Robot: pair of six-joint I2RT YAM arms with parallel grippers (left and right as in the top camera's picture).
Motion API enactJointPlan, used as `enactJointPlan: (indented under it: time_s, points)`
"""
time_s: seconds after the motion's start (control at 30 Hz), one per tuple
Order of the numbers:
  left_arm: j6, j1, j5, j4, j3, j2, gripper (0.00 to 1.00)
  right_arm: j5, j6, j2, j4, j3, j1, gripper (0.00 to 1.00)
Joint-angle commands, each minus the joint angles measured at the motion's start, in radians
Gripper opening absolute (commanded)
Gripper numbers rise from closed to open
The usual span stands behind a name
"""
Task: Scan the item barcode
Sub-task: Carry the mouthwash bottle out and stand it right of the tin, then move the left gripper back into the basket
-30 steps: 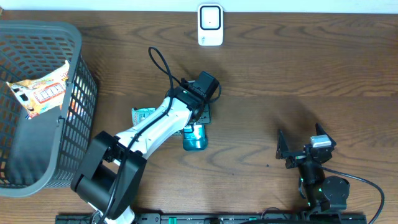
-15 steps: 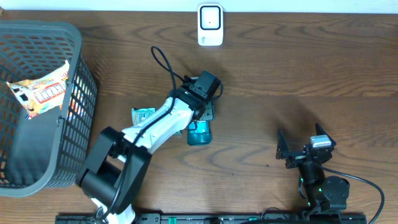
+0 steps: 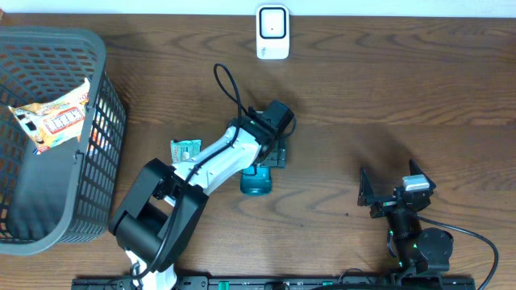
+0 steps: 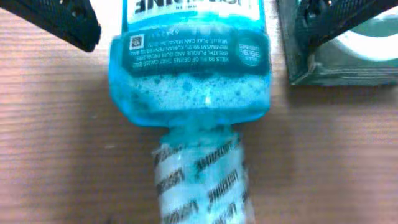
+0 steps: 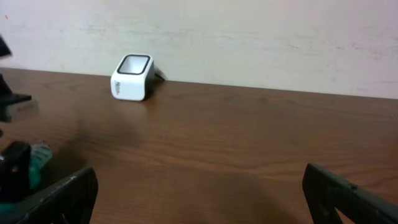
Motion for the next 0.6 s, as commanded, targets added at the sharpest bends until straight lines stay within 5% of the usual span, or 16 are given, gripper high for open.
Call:
enactJointPlan:
  time_s: [0.0, 0.37, 0.57]
  points:
    - [0.104, 0.004, -0.018, -0.102, 0.156, -0.106, 0.98, 0.001, -0.004, -0.008, -0.004, -0.001, 0.010, 0.99]
    - [0.123, 0.082, -0.544, -0.272, 0.404, -0.479, 0.98, 0.001, -0.004, -0.008, -0.004, -0.001, 0.010, 0.99]
    - [-0.060, 0.435, -0.600, -0.374, 0.404, -0.626, 0.98, 0.001, -0.004, -0.008, -0.004, -0.001, 0.010, 0.99]
